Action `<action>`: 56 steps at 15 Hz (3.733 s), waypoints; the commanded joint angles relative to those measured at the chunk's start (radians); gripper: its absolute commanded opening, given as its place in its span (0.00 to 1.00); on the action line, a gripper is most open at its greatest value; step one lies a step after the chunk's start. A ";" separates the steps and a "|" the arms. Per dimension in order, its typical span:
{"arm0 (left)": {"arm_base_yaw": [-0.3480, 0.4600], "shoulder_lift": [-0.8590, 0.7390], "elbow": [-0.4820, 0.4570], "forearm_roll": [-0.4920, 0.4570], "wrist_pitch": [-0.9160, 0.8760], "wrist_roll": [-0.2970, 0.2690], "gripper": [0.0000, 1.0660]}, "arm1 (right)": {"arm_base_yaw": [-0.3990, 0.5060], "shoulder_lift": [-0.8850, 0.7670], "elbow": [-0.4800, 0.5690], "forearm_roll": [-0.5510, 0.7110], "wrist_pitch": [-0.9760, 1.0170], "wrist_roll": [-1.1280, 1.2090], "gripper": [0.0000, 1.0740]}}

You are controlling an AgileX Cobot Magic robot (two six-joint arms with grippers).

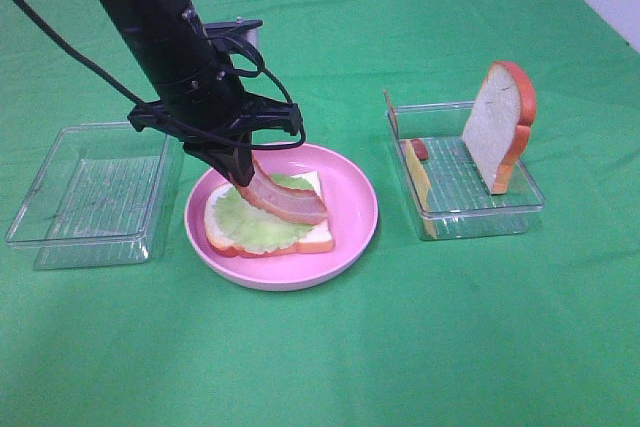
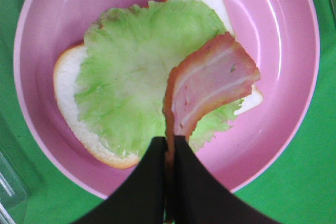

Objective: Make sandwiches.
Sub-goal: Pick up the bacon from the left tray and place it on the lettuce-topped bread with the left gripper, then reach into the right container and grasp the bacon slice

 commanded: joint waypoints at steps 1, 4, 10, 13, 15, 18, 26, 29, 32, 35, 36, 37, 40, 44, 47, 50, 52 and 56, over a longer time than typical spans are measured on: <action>-0.004 0.000 -0.007 0.010 0.006 -0.008 0.24 | -0.001 -0.025 0.002 0.001 -0.004 -0.010 0.92; -0.004 -0.002 -0.007 0.020 0.014 -0.010 0.81 | -0.001 -0.025 0.002 0.001 -0.004 -0.010 0.92; 0.082 -0.050 -0.198 0.147 0.304 0.002 0.95 | -0.001 -0.025 0.002 0.001 -0.004 -0.010 0.92; 0.263 -0.060 -0.284 0.222 0.410 0.076 0.95 | -0.001 -0.025 0.002 0.001 -0.004 -0.010 0.92; 0.402 -0.072 -0.286 0.219 0.409 0.114 0.95 | -0.001 -0.025 0.002 0.001 -0.004 -0.010 0.92; 0.547 -0.087 -0.276 0.165 0.410 0.170 0.94 | -0.001 -0.025 0.002 0.001 -0.004 -0.010 0.92; 0.556 -0.855 0.385 0.140 0.286 0.225 0.92 | -0.001 -0.025 0.002 0.001 -0.004 -0.010 0.92; 0.556 -1.237 0.561 0.144 0.292 0.237 0.92 | -0.001 -0.025 0.002 0.001 -0.004 -0.010 0.92; 0.556 -1.533 0.661 0.151 0.292 0.237 0.92 | -0.001 -0.025 0.002 0.001 -0.004 -0.010 0.92; 0.556 -1.861 0.793 0.158 0.291 0.235 0.92 | -0.001 -0.025 0.002 0.001 -0.004 -0.010 0.92; 0.556 -1.894 0.823 0.160 0.292 0.233 0.92 | -0.001 -0.025 0.002 0.001 -0.004 -0.010 0.92; 0.556 -1.951 0.868 0.160 0.289 0.220 0.92 | -0.001 -0.025 0.002 0.001 -0.004 -0.010 0.92; 0.556 -2.078 0.985 0.170 0.248 0.169 0.92 | -0.001 -0.025 0.002 0.001 -0.004 -0.010 0.92; 0.557 -2.075 0.987 0.175 0.228 0.149 0.92 | -0.001 -0.025 0.002 0.001 -0.004 -0.010 0.92; 0.557 -2.071 1.021 0.179 0.168 0.142 0.92 | -0.001 -0.025 0.002 0.001 -0.004 -0.010 0.92; 0.557 -2.071 1.021 0.179 0.168 0.142 0.92 | -0.001 -0.025 0.002 0.001 -0.004 -0.010 0.92; 0.557 -2.071 1.021 0.177 0.167 0.142 0.92 | -0.001 -0.024 0.002 -0.004 -0.005 -0.010 0.92; 0.557 -2.071 1.021 0.177 0.167 0.142 0.92 | -0.001 0.038 -0.015 -0.015 -0.022 -0.010 0.92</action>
